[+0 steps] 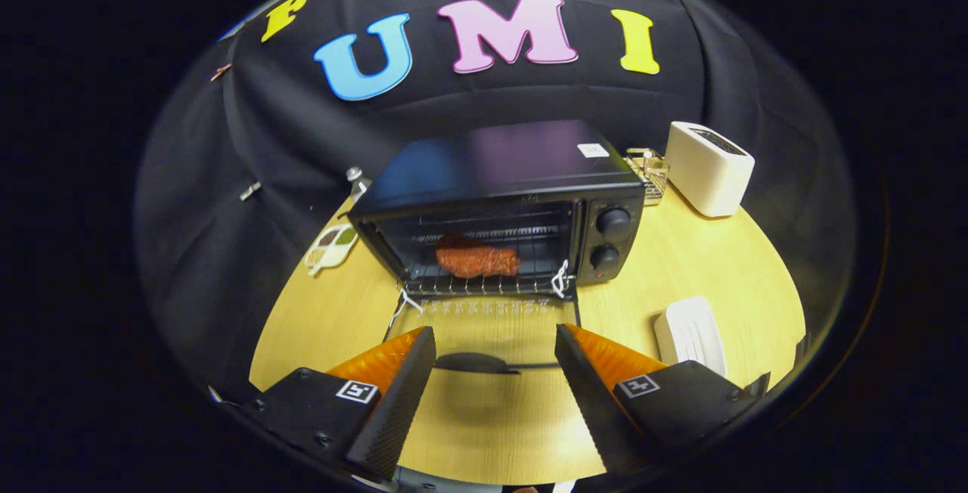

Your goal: Open the toaster oven, put the food inside, and close the toaster oven door.

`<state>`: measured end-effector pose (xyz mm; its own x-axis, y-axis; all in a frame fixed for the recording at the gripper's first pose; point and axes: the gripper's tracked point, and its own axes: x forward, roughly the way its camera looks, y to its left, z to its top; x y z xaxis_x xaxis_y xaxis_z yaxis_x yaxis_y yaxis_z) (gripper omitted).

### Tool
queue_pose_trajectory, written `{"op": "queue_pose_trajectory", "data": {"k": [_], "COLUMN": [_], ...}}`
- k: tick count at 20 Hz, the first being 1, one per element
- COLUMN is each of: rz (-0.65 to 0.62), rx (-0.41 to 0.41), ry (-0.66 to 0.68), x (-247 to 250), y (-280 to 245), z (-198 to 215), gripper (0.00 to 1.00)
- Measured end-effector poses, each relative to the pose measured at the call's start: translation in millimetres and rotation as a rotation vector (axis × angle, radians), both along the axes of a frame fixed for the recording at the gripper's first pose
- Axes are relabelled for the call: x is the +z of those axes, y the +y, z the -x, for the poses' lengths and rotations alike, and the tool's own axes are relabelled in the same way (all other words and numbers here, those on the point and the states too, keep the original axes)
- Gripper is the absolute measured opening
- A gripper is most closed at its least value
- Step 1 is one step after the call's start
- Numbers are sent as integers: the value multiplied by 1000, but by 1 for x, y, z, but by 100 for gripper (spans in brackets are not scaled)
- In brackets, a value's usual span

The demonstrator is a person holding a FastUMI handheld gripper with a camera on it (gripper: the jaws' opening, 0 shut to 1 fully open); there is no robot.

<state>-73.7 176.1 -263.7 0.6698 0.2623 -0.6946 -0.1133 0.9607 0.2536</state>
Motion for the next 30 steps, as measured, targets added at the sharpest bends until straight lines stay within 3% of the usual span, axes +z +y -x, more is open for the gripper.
{"op": "queue_pose_trajectory", "data": {"k": [5,10,22,30], "rz": [-14,78,157,172], "rx": [11,-2,-79,-51], "ry": [170,267,321,219], "x": [-47,-99,-145,-118], "y": [21,22,44,44], "z": [35,42,21,11], "gripper": [98,99,99,97]}}
